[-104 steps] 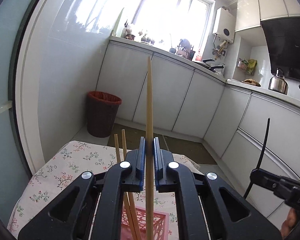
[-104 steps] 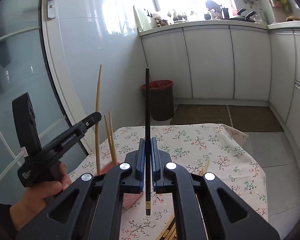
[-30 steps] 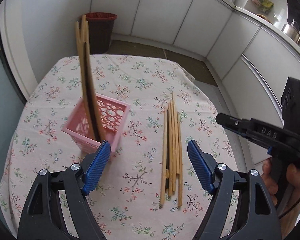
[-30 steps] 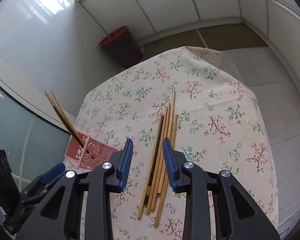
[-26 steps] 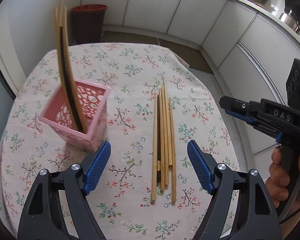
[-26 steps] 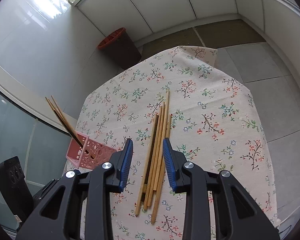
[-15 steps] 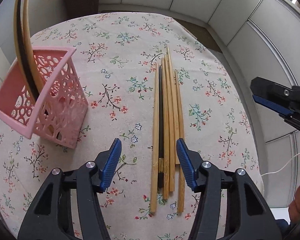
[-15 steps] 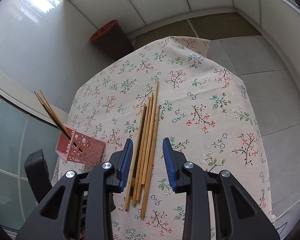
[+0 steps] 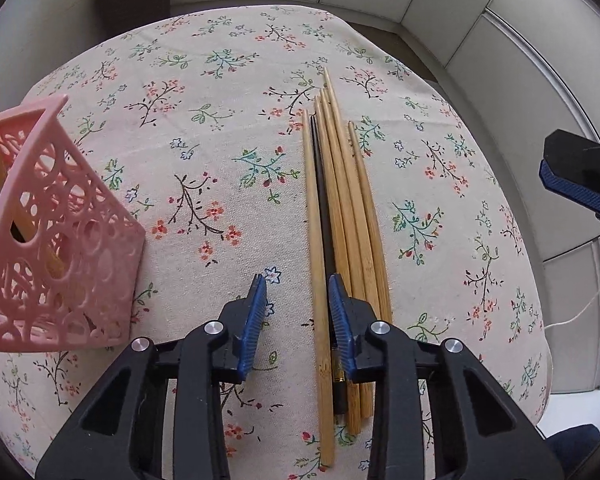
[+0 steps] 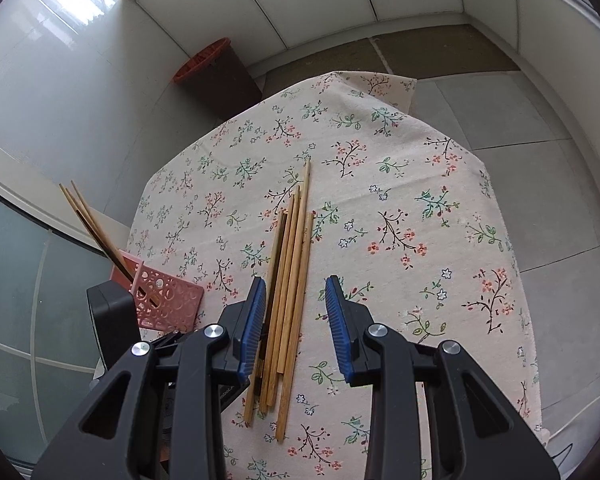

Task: Organize utensils
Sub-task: 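Close the left gripper on another chopstick while the right gripper approaches the bundle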

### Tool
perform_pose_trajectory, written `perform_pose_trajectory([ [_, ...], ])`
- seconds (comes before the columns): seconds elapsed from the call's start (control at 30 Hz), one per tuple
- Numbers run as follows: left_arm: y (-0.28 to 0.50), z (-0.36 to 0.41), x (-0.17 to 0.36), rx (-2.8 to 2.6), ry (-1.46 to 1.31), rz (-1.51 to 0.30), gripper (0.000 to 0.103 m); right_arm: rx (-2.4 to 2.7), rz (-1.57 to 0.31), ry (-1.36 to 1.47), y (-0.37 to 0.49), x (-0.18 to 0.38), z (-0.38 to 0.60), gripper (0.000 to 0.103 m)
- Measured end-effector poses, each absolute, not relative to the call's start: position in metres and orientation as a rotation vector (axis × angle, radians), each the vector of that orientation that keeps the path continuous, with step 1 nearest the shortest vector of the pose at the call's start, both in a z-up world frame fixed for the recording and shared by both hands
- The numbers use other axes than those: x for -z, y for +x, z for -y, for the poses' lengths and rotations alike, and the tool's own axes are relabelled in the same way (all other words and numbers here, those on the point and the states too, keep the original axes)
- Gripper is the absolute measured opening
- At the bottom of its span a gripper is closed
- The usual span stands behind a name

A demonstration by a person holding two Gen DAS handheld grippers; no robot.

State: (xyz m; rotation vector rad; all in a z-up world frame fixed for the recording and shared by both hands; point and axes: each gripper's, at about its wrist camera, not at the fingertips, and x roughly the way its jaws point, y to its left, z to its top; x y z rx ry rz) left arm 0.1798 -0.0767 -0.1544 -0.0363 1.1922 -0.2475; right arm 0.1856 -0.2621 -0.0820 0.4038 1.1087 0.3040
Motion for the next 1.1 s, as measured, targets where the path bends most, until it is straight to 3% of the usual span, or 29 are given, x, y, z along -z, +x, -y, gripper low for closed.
perform_pose_trajectory([
  [0.13,0.183,0.079,0.156,0.266,-0.029,-1.192,0.029,-0.307,-1.108,0.403,0.186,0.083,0.259,0.032],
  [0.23,0.185,0.082,0.155,0.311,-0.028,-1.198,0.012,-0.298,-1.112,0.403,0.188,0.084,0.259,0.032],
  [0.27,0.185,0.084,0.155,0.315,-0.015,-1.197,0.01,-0.295,-1.114,0.403,0.188,0.085,0.259,0.032],
  [0.6,0.194,0.067,0.159,0.269,-0.09,-1.257,0.01,-0.282,-1.123,0.396,0.189,0.088,0.258,0.032],
  [0.97,0.198,0.087,0.162,0.259,0.036,-1.203,0.006,-0.276,-1.175,0.382,0.194,0.102,0.252,0.032],
  [1.1,0.189,0.078,0.139,0.292,-0.045,-1.153,0.006,-0.277,-1.241,0.399,0.199,0.122,0.249,0.032],
])
